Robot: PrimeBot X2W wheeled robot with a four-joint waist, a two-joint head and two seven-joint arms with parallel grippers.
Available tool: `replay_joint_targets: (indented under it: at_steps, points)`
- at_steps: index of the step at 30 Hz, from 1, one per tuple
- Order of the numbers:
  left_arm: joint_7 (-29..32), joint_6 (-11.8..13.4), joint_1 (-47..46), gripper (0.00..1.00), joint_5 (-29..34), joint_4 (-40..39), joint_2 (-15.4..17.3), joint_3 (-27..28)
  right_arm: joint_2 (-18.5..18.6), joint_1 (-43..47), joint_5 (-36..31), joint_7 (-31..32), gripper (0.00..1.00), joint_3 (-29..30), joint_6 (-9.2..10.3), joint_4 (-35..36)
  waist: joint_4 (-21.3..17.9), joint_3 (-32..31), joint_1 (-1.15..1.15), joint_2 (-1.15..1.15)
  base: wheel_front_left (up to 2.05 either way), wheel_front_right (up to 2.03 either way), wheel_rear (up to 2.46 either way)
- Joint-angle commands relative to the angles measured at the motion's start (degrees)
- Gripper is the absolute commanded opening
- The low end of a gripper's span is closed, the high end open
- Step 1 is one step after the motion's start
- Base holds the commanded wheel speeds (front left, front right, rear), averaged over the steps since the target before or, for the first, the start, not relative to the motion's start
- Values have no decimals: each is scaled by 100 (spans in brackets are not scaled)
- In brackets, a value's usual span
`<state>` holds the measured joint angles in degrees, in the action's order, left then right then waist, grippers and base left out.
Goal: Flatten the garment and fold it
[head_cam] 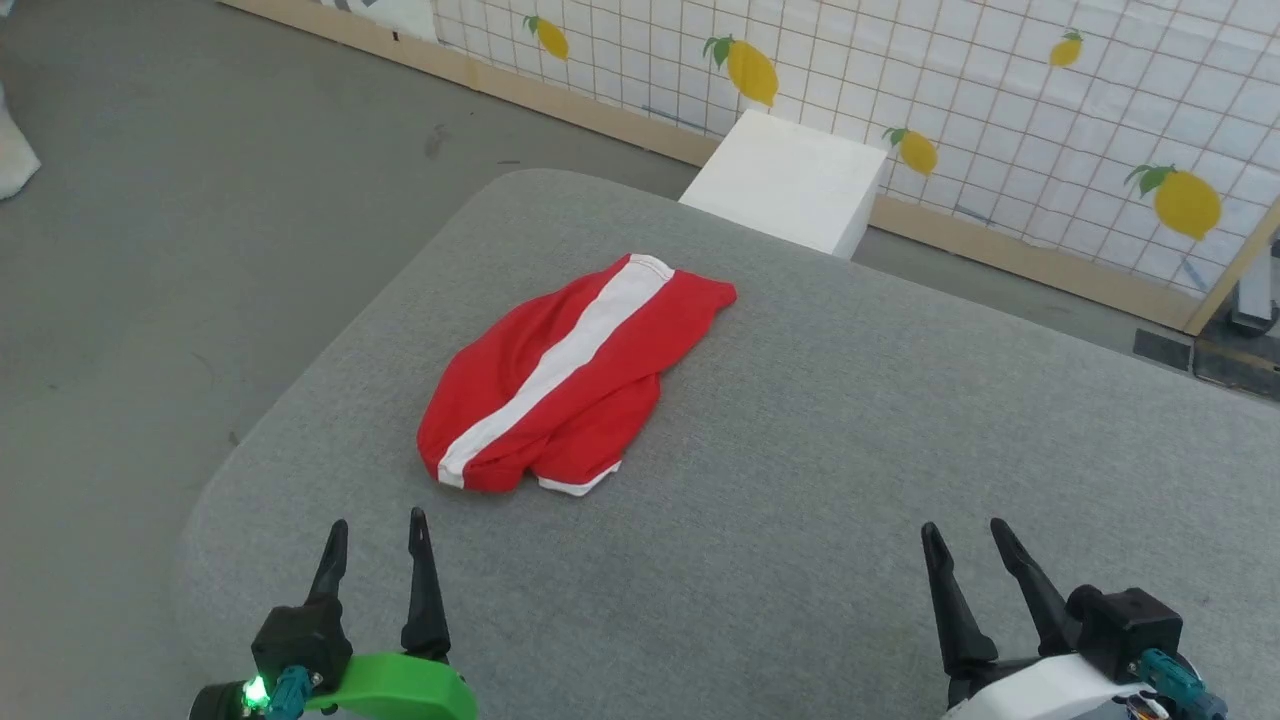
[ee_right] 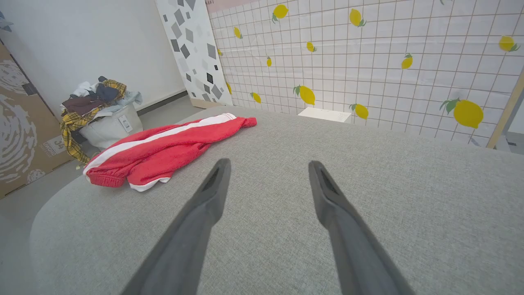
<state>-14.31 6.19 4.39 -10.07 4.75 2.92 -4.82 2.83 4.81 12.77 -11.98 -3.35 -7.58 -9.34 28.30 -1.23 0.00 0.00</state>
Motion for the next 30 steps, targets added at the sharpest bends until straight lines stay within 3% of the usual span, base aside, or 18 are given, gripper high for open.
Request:
replay_joint_targets:
  at_steps: [1, 13, 20, 25, 30]
  points:
    - [-69, 53, 85, 100, -76, 17, -4, -18, 5, 82, 66, -57, 100, -10, 9, -15, 38, 17, 0, 0, 0, 0, 0]
    - [-69, 75, 20, 100, -67, 30, -4, 0, 5, 61, -180, 13, 100, 59, 9, 125, 7, 72, 0, 0, 0, 0, 0]
    - [258, -530, -1019, 100, -322, 654, 236, -99, 5, -40, -250, 140, 100, 57, 9, 313, -92, 274, 0, 0, 0, 0, 0]
    - [1379, -1013, -2517, 100, -863, 1650, 438, -32, 5, -203, -498, 387, 100, 114, 9, 625, -459, 721, 0, 0, 0, 0, 0]
    - [3158, -1192, -3652, 100, -1676, 2848, 426, 56, 5, -310, -706, 593, 100, 289, 9, 942, -868, 1253, 0, 0, 0, 0, 0]
